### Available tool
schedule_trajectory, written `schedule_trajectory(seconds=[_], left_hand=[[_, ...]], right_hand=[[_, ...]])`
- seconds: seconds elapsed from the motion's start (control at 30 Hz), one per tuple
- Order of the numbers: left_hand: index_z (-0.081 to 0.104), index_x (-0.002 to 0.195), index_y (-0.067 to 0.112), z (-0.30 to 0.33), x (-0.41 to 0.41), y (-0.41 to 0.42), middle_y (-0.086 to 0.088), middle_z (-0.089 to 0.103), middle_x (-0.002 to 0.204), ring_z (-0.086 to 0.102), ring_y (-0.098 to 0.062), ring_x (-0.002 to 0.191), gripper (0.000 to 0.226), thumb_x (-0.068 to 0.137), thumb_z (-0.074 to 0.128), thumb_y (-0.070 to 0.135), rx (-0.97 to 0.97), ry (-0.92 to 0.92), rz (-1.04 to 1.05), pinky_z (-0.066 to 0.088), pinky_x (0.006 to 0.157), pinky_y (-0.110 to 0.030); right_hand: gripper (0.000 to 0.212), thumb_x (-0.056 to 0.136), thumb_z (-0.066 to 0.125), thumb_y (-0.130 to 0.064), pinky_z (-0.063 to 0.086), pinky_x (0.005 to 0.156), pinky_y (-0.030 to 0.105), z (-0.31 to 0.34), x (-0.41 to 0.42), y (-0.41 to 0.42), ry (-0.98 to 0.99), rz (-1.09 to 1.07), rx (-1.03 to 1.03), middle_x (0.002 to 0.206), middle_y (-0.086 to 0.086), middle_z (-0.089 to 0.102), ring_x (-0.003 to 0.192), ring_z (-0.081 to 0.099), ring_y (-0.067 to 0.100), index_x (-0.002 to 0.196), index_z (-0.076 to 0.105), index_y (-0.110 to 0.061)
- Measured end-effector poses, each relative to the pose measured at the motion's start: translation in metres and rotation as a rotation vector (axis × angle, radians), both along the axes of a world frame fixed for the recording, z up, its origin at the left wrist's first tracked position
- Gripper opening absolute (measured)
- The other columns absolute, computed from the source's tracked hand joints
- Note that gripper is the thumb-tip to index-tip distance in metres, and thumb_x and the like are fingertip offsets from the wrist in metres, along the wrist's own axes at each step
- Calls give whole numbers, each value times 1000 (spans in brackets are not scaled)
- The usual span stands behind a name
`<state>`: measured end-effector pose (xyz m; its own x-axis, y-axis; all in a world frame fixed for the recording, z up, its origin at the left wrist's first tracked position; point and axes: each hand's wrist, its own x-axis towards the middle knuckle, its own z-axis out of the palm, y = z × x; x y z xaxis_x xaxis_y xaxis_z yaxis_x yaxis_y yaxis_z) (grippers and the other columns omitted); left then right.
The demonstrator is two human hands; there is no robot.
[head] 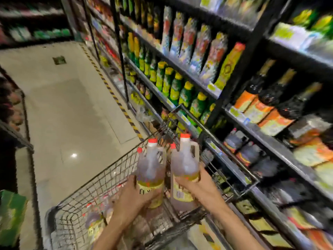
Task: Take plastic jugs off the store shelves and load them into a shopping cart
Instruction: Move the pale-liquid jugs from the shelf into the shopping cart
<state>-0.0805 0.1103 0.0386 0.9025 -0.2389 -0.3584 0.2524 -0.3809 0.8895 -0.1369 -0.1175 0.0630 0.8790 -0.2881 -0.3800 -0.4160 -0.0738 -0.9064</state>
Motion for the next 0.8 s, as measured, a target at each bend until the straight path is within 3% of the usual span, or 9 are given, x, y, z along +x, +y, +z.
schedule_trajectory(seconds=[0.1, 0.17, 0.23, 0.33, 0.43, 0.47, 0.6, 0.7, 0.8], left_hand=[[54, 132, 34, 17, -13, -36, 13, 73, 119, 71, -4, 104, 97, 48, 94, 59, -59, 8, -91, 59, 91, -38], [55, 126, 36, 31, -27, -68, 13, 73, 112, 72, -4, 98, 88, 52, 98, 52, -76, -3, -150, 60, 87, -36], [55, 125, 35, 40, -43, -108, 13, 71, 105, 71, -8, 96, 84, 54, 99, 44, -68, -33, -200, 59, 85, -39], [52, 128, 34, 53, -68, -167, 13, 67, 110, 66, -5, 96, 82, 60, 99, 25, -93, -24, -289, 56, 78, -28], [53, 123, 33, 62, -97, -221, 10, 70, 107, 67, -6, 93, 76, 63, 97, 18, -97, 2, -404, 53, 71, -20], [53, 122, 32, 65, -108, -238, 11, 69, 104, 65, -3, 90, 74, 65, 96, 17, -106, 7, -426, 52, 67, -16], [58, 120, 31, 69, -149, -302, 14, 70, 97, 67, 5, 78, 66, 67, 95, 17, -104, 11, -549, 49, 61, -8], [58, 114, 33, 71, -174, -348, 20, 71, 95, 64, 18, 74, 60, 68, 95, 21, -131, 54, -641, 49, 60, -9], [61, 109, 34, 79, -196, -392, 19, 75, 93, 67, 14, 77, 54, 68, 95, 30, -151, 52, -727, 53, 69, -12]], right_hand=[[77, 66, 92, -56, 57, 96, 38, 22, -39, -30, -35, -81, 2, 118, -13, 74, 105, 72, 4, 130, 56, -34], [76, 67, 92, -51, 58, 94, 37, 35, -70, -56, -76, -150, 17, 119, -14, 74, 107, 71, 4, 131, 56, -34], [73, 70, 91, -45, 58, 85, 26, 47, -106, -87, -108, -235, 46, 117, -18, 74, 105, 71, 1, 132, 55, -34], [66, 74, 88, -39, 55, 75, 15, 67, -155, -129, -156, -336, 32, 112, -32, 70, 102, 68, -9, 131, 54, -37], [55, 79, 86, -23, 56, 73, 13, 81, -200, -168, -167, -435, 27, 104, -30, 74, 96, 70, -9, 126, 58, -32], [53, 79, 87, -24, 58, 74, 15, 86, -214, -179, -165, -467, 32, 102, -28, 75, 94, 71, -7, 124, 59, -33], [79, 62, 95, -55, 59, 94, 43, 88, -272, -222, -146, -627, 24, 111, -15, 77, 103, 73, 8, 129, 59, -35], [83, 56, 90, -62, 58, 95, 47, 94, -312, -244, -133, -724, -1, 111, -11, 77, 102, 74, 12, 129, 61, -35], [85, 46, 88, -63, 60, 86, 41, 94, -347, -262, -117, -838, -37, 103, -9, 78, 93, 75, 11, 121, 62, -34]])
